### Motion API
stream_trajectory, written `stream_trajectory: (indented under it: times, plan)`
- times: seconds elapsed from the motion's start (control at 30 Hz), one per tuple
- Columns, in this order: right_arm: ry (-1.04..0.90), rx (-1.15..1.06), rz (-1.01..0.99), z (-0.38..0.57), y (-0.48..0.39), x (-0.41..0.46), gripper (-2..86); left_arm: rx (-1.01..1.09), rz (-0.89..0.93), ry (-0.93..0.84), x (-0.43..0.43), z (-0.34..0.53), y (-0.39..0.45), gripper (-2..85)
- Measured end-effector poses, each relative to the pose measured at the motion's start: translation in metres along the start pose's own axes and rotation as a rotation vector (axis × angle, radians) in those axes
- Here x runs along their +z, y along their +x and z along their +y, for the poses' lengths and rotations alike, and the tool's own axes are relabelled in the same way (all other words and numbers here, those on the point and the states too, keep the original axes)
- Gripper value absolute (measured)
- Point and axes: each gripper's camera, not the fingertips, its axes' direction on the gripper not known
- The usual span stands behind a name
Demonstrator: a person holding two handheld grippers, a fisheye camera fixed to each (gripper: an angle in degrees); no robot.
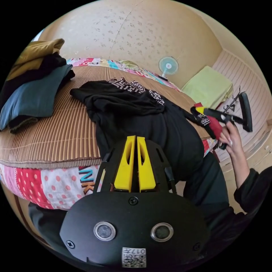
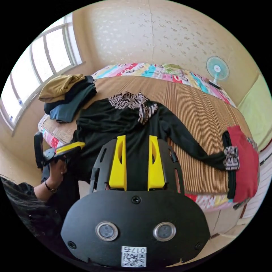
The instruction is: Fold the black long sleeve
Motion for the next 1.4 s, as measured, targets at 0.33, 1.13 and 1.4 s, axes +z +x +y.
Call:
stream_trajectory:
  times: [0.33, 1.13, 1.4]
  plan:
    - [-0.290, 0.208, 0.098, -0.188, 0.051, 0.185, 8.2, 0.033, 0.006, 0.021, -0.028, 0.005, -0.030, -0.9]
    - [0.046, 0.778, -0.305, -0.102, 0.389, 0.026, 3.7, -0.014, 0.096, 0.057, -0.101, -0.015, -0.102, -1.0]
    - [0.192, 0.819, -0.043, -0.019, 0.475, -0.148, 7.5, -0.035, 0.119, 0.082, -0.125, -0.024, -0.116, -1.0]
